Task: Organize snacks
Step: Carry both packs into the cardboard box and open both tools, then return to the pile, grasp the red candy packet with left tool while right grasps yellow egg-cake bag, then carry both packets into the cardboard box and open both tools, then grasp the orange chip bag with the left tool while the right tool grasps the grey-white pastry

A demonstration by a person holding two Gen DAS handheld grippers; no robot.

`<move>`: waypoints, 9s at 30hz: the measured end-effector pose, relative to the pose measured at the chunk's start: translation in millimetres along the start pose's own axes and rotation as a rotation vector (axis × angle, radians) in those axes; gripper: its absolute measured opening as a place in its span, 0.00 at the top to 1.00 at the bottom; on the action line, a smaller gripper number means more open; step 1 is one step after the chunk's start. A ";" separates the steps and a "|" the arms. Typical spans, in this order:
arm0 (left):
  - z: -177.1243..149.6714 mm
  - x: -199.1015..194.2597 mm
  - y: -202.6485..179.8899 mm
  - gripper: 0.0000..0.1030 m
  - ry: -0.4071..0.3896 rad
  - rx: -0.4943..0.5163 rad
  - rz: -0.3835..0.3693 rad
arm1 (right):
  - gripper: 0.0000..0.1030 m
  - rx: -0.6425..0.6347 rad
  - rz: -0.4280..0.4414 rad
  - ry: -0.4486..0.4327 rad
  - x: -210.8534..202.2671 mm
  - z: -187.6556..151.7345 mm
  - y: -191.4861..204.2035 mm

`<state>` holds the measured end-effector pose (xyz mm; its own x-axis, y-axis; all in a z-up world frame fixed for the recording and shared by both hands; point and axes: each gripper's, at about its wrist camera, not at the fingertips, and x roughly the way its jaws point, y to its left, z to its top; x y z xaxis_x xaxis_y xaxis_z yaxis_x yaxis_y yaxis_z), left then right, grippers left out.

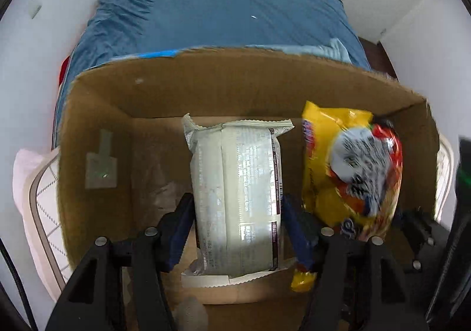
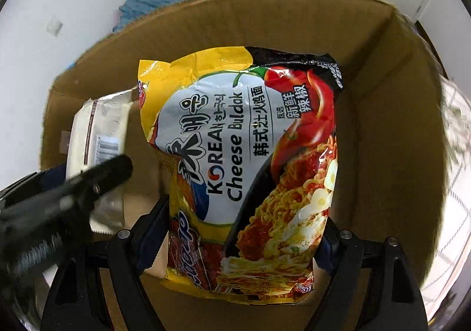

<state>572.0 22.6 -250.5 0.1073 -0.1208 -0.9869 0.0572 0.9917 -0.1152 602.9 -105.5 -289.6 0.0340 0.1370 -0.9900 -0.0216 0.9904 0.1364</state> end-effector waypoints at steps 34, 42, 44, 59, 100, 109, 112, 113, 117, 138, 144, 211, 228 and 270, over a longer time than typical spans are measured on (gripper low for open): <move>-134.3 -140.4 12.7 0.02 -0.300 -0.058 0.016 | 0.02 -0.069 0.032 -0.195 -136.3 -131.9 18.6; -215.9 -132.8 7.3 0.02 -0.233 -0.069 0.044 | 0.02 -0.034 0.055 -0.087 -115.0 -213.5 8.5; -235.9 -122.2 8.0 0.02 -0.200 -0.084 0.041 | 0.02 -0.028 0.067 -0.040 -99.6 -233.0 2.3; -330.8 -38.4 17.2 0.02 -0.055 -0.239 0.097 | 0.02 -0.715 -0.149 0.335 10.8 -281.1 34.7; -301.8 33.6 29.4 0.68 0.099 -0.146 0.131 | 0.06 -0.159 0.085 0.285 28.2 -284.8 -0.3; -318.5 20.8 33.6 0.66 0.077 -0.151 0.141 | 0.42 0.093 0.086 0.247 25.6 -307.5 -27.8; -311.9 29.3 31.1 0.66 0.089 -0.142 0.158 | 0.38 0.105 0.098 0.272 29.2 -304.7 -35.6; -310.5 30.8 28.7 0.66 0.090 -0.129 0.170 | 0.33 0.108 0.102 0.282 38.6 -299.1 -28.3; -308.6 34.0 25.1 0.67 0.084 -0.109 0.187 | 0.29 0.069 0.054 0.271 50.8 -291.8 -7.5; -296.0 -113.7 -1.3 0.72 -0.151 -0.108 0.018 | 0.59 0.014 0.178 0.044 -72.5 -296.8 2.6; -214.1 -159.6 0.1 0.71 -0.232 -0.083 -0.038 | 0.59 0.010 0.241 -0.095 -146.0 -243.8 9.2; -152.9 -138.2 8.7 0.17 -0.299 -0.058 0.122 | 0.03 -0.024 -0.058 -0.245 -144.0 -162.3 24.8; -234.0 -156.2 23.5 0.17 -0.326 -0.132 0.202 | 0.03 0.012 0.052 -0.091 -104.3 -227.1 18.0; -274.2 16.5 106.7 0.41 0.107 -0.322 0.181 | 0.25 0.018 -0.018 0.186 41.9 -280.9 15.4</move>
<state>307.7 138.5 -310.2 -0.0182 0.0464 -0.9988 -0.2694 0.9618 0.0496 323.3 -89.3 -339.3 -0.1512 0.1152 -0.9818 -0.0045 0.9931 0.1172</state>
